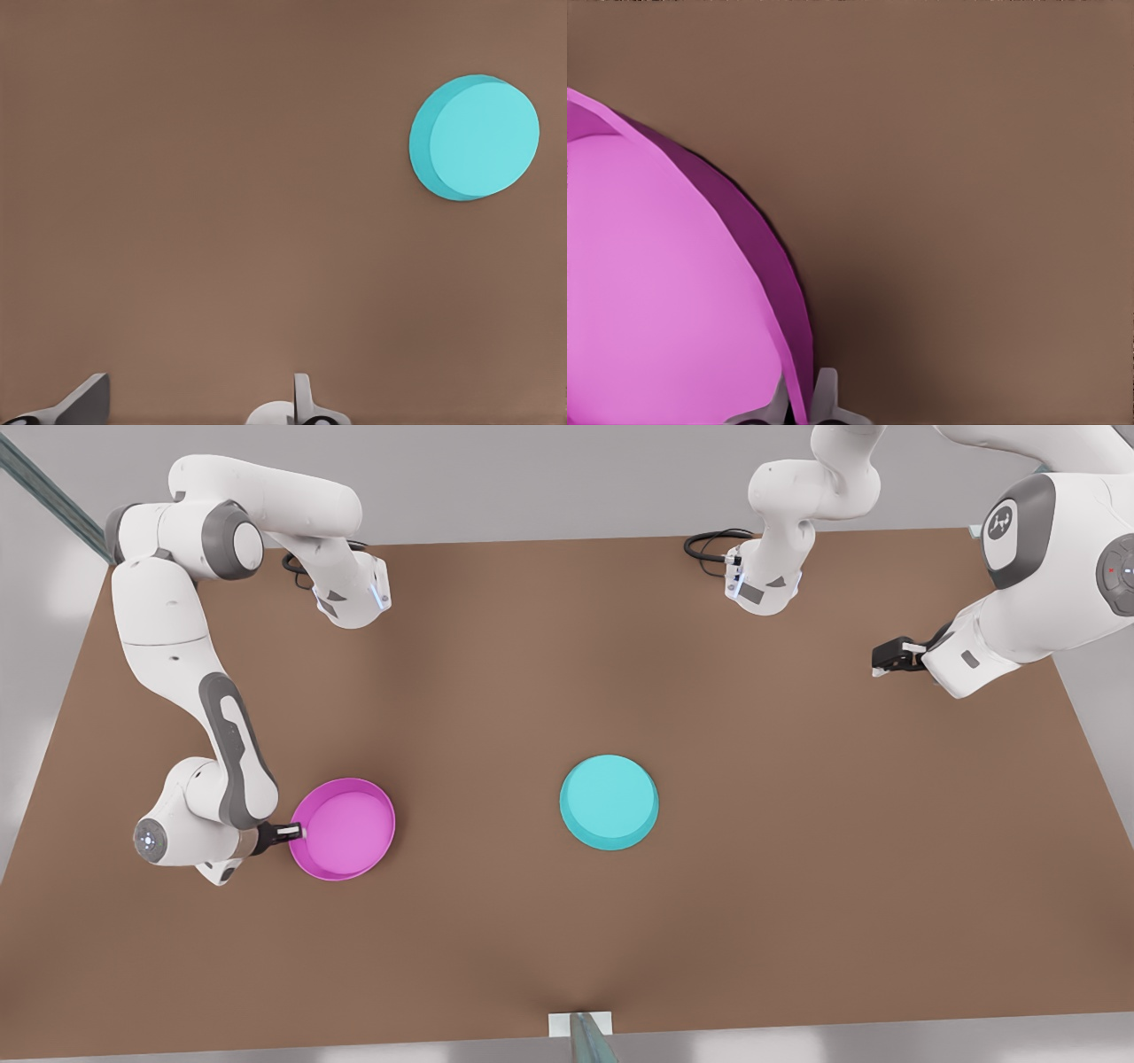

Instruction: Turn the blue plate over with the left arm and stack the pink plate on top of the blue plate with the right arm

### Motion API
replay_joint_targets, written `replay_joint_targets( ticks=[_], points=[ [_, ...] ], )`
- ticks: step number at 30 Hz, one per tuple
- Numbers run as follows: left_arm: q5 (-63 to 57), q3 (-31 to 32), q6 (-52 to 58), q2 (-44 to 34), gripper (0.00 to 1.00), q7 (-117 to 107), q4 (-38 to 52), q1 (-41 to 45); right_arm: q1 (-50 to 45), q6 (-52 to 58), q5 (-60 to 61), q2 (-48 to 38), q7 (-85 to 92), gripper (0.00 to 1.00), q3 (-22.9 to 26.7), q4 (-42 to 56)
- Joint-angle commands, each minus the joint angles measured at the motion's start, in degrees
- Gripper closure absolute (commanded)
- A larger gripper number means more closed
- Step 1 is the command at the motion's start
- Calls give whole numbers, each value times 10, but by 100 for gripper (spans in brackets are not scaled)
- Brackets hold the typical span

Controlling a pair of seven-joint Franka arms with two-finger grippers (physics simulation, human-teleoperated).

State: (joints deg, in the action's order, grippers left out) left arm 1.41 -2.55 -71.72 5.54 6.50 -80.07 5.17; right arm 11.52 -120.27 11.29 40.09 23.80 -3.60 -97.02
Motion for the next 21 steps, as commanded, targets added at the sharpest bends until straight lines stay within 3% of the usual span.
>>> replay_joint_targets(
  ticks=[1, 11, 21],
  points=[
    [0, 0, 0, 0, 0, -1, 0, 0, 0, 4, -7, 0, -2, 79, 0, 1],
    [0, 0, 0, 0, 0, 0, 2, 0, -39, 156, -13, -3, -26, 79, -8, 116],
    [0, 0, 0, 0, 0, 0, 2, 0, -214, 150, 23, -3, -182, 79, -26, 148]
  ],
)
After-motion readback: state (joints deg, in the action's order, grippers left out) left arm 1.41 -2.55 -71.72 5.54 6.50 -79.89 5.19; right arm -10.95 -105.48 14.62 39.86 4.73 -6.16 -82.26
